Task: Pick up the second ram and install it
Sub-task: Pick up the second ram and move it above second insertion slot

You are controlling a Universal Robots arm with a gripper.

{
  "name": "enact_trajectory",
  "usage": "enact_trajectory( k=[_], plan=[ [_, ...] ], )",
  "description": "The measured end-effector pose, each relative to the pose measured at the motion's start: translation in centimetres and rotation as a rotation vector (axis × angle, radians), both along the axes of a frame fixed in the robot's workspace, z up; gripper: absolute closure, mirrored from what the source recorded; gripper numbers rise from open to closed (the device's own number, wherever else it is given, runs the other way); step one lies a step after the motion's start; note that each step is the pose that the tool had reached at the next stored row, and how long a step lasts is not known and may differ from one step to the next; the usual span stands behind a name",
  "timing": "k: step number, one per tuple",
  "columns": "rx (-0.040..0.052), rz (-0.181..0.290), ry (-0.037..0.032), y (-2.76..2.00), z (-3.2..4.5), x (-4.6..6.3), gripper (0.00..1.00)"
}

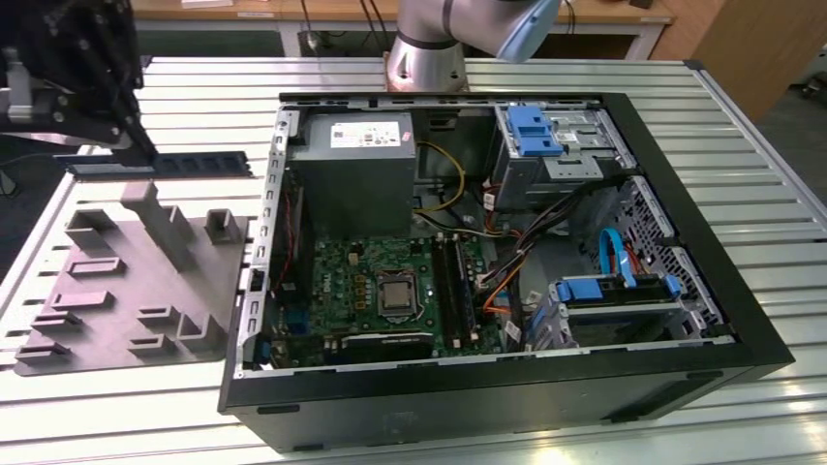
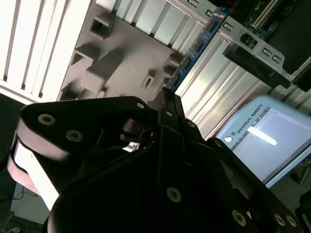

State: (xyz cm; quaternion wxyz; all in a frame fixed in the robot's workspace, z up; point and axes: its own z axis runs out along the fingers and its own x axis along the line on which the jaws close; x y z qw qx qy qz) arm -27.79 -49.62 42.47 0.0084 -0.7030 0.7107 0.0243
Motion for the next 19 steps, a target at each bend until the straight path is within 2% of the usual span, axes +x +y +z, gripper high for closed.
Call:
enact_trajectory(
  k=[7, 19],
  plan=[
    [0.0001, 0.0, -0.0001, 0.0, -0.1, 2.8, 0.88],
    [0.0001, 0.0, -0.0001, 0.0, -0.24, 8.3, 0.88]
  ],
)
